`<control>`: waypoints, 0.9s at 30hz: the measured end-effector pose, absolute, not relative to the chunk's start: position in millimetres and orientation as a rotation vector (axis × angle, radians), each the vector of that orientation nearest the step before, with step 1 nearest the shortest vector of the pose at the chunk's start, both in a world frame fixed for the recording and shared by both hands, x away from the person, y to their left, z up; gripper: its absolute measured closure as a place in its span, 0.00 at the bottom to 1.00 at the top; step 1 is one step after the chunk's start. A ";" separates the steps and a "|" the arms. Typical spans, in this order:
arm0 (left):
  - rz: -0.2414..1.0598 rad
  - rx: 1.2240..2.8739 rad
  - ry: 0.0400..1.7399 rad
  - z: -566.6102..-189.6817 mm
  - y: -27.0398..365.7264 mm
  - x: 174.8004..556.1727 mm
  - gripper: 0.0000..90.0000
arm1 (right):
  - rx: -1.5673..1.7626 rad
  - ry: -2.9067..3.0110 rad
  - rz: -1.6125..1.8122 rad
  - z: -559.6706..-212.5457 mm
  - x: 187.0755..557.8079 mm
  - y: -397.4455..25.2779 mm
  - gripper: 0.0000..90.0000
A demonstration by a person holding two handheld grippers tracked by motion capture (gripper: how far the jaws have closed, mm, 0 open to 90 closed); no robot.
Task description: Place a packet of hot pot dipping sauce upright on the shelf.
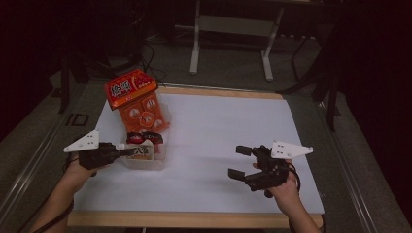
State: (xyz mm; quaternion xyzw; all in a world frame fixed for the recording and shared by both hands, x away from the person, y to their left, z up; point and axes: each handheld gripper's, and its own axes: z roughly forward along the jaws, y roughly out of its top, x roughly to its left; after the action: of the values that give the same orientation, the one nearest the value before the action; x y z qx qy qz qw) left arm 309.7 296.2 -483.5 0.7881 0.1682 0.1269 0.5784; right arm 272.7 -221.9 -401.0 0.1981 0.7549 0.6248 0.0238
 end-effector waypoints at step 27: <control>0.395 1.684 0.615 -444.4 297.0 293.0 0.02 | 0.602 2.338 1.936 -399.2 271.6 -220.9 0.16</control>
State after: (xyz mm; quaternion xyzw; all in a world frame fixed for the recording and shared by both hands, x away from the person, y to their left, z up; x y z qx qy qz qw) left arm 293.0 297.0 -444.4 0.7287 0.2662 0.1708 0.6074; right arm 271.6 -220.9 -399.2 0.1946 0.7553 0.6254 0.0234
